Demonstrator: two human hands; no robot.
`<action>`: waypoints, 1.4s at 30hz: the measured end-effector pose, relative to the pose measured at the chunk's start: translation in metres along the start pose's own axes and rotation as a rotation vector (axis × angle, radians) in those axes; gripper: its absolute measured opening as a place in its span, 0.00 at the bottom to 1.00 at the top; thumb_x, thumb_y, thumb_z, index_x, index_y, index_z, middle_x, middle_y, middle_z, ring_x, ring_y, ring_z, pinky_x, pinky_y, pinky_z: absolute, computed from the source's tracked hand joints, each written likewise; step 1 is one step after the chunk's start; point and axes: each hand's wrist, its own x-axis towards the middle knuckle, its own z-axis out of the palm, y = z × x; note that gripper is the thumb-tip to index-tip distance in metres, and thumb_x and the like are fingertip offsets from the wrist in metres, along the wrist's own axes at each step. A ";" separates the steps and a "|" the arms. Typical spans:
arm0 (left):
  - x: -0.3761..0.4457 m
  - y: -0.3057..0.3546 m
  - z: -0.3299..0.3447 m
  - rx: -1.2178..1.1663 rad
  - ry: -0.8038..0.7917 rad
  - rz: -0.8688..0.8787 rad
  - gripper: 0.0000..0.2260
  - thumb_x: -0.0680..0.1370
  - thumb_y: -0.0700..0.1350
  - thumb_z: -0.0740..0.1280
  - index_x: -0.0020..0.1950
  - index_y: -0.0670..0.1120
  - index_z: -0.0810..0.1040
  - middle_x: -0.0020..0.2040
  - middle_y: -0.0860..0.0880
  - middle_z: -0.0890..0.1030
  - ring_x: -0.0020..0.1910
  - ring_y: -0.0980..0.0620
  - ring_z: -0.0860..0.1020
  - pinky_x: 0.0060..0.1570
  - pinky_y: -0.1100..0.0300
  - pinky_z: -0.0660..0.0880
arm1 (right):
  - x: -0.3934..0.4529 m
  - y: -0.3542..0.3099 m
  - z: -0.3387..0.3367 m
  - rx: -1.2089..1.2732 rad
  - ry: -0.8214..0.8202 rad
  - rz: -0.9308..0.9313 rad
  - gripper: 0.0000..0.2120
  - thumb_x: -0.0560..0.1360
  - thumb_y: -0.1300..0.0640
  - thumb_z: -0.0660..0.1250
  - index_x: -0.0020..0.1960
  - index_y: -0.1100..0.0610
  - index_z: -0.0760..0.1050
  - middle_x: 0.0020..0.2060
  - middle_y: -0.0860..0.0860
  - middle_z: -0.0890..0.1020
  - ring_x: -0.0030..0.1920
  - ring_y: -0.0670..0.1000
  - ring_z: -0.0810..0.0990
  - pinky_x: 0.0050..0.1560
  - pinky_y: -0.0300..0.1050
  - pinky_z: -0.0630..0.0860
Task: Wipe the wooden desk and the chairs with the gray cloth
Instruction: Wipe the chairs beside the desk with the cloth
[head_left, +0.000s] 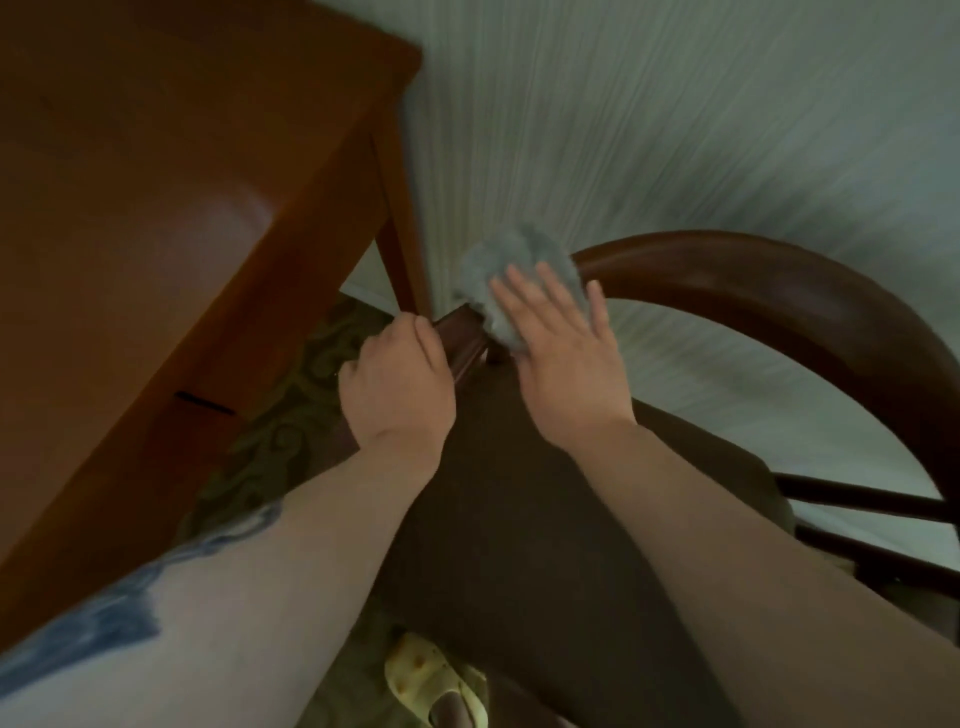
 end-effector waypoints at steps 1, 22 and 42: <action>-0.001 0.002 0.000 0.029 0.010 0.000 0.10 0.82 0.51 0.55 0.44 0.52 0.69 0.37 0.53 0.73 0.35 0.54 0.71 0.41 0.56 0.69 | 0.004 0.000 -0.004 0.014 0.027 0.097 0.29 0.80 0.56 0.55 0.79 0.49 0.50 0.78 0.46 0.52 0.78 0.49 0.44 0.76 0.56 0.39; 0.000 0.008 -0.010 0.017 -0.077 -0.051 0.14 0.79 0.52 0.46 0.44 0.50 0.70 0.38 0.51 0.75 0.38 0.52 0.73 0.48 0.52 0.70 | 0.047 -0.001 -0.008 -0.071 -0.052 -0.101 0.23 0.77 0.42 0.55 0.64 0.52 0.74 0.57 0.50 0.79 0.64 0.54 0.73 0.75 0.60 0.44; 0.030 0.031 -0.004 -0.093 -0.161 -0.055 0.17 0.82 0.51 0.49 0.37 0.49 0.68 0.33 0.49 0.73 0.31 0.52 0.71 0.36 0.54 0.72 | 0.044 0.016 -0.020 -0.055 0.107 0.401 0.22 0.77 0.45 0.54 0.64 0.56 0.74 0.60 0.53 0.77 0.69 0.55 0.68 0.75 0.61 0.45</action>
